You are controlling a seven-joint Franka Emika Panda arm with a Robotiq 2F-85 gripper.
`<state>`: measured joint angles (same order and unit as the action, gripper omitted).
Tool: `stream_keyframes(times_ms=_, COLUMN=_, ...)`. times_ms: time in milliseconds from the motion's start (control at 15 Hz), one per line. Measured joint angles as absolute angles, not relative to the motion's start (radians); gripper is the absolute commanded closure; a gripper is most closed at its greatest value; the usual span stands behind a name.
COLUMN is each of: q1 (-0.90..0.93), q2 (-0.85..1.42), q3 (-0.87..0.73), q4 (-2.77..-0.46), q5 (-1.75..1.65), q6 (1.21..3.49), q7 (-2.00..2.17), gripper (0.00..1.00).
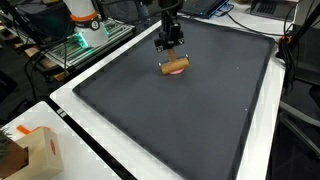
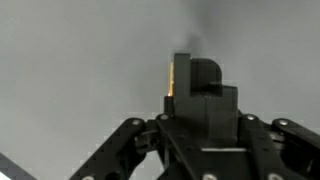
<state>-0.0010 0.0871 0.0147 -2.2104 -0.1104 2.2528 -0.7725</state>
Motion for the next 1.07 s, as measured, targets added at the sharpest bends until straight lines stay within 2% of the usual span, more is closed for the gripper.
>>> stream_keyframes(times_ms=467, q1=0.001, q2=0.104, q3=0.04, q4=-2.184, q5=-0.04, q6=2.235, q7=-0.944, gripper=0.76)
stream_keyframes(times_ms=1067, q1=0.005, q2=0.14, q3=0.061, q4=-2.144, q5=0.044, q6=2.044, q7=-1.056, gripper=0.76)
